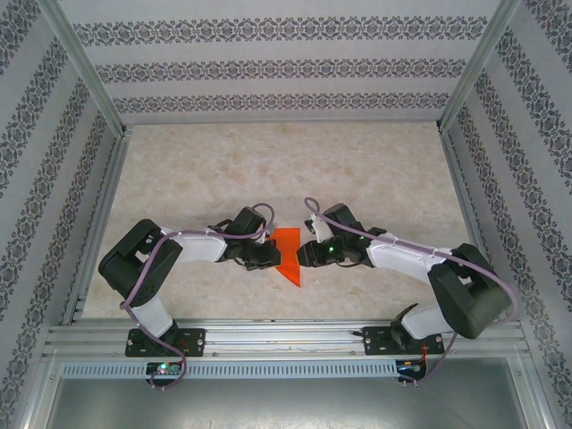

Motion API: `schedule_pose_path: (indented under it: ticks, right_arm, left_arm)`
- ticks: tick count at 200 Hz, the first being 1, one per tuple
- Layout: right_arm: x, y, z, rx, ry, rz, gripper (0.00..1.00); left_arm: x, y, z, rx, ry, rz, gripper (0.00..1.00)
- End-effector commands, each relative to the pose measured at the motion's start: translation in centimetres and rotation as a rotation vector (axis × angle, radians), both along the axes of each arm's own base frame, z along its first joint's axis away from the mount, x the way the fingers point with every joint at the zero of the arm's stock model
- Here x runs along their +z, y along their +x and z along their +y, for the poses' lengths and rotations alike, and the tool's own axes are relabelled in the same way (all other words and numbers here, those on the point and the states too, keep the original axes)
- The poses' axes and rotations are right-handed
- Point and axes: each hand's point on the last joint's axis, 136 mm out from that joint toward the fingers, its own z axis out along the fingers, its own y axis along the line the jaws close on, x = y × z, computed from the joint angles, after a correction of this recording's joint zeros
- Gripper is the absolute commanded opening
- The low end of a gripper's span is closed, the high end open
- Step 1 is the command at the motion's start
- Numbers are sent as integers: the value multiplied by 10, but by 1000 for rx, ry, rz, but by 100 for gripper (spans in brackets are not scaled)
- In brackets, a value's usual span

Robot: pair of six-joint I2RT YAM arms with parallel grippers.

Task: Fold a paper plane with a square sheet of paper (fold left side to right side)
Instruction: Third fold the triangle at the center of the table.

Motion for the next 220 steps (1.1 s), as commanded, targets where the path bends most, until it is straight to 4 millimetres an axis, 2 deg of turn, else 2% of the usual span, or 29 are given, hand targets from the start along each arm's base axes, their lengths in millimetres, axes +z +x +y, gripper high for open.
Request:
schedule_pose_path:
  ticks: [1,29,115,220]
  right_arm:
    - [3,-28,8,18,92,126,15]
    - [-1,-42,17,44,97,158,8]
    - [-16,-41,26,48,67,186,8]
    - [-37,-53,25,52,29,241,8]
  left_arm:
    - [-24,-14,14,6,88,51,5]
    - [-24,-13,14,5,86,48,5]
    - [-22,-10,12,5,82,44,5]
    - [-25,-11,12,4,87,53,5]
